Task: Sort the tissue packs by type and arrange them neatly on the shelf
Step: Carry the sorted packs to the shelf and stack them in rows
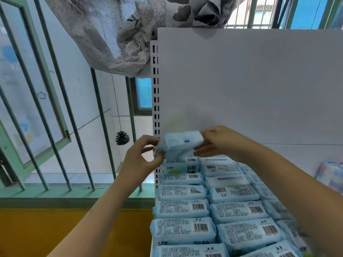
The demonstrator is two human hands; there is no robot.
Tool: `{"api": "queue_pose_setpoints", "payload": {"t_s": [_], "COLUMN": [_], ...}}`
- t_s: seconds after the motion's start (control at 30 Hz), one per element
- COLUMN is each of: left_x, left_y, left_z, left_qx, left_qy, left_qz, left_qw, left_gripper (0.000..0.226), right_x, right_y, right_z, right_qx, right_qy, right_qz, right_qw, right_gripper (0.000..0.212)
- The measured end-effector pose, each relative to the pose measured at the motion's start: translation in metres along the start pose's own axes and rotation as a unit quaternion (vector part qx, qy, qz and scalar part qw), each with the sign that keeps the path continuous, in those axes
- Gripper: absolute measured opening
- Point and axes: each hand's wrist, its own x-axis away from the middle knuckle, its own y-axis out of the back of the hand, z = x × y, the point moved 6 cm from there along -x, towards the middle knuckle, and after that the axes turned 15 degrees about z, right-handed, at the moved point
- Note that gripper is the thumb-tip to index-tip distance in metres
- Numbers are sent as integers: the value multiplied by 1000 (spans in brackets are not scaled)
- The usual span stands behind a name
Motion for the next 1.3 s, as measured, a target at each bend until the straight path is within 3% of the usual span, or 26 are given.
{"api": "queue_pose_setpoints", "payload": {"t_s": [0.13,0.3,0.43,0.57,0.7,0.8,0.87,0.97,1.13,1.23,1.3], "left_x": [3,-2,1,3,3,1,-1,-7,-13,-22,-30], "left_y": [3,8,7,2,1,-7,-7,1,3,15,24], "left_z": [-24,-22,-6,-5,1,0,-4,-2,2,-2,-8], "left_qx": [-140,-141,37,74,149,376,470,463,415,307,150], "left_qy": [-104,-75,28,57,131,126,115,112,120,111,82], "left_qz": [-23,-21,20,58,68,117,103,54,39,19,30], "left_qw": [984,987,999,994,978,910,869,878,901,945,985], "left_gripper": [37,43,57,67,72,48,41,39,30,28,24], "right_x": [7,1,-3,-10,-13,-15,-13,-9,-4,2,5], "right_y": [-4,-16,-23,-31,-28,-18,-14,-15,-12,-12,-12], "right_z": [13,15,2,-5,7,17,23,27,31,37,44], "right_qx": [-65,-75,-179,-179,-188,-136,-102,-65,46,130,187], "right_qy": [-27,-11,-33,-25,34,99,137,168,141,134,146], "right_qz": [36,73,115,141,108,62,37,38,33,5,-24], "right_qw": [997,994,977,973,976,984,985,983,988,982,971], "right_gripper": [61,27,29,31,26,28,32,36,45,57,67]}}
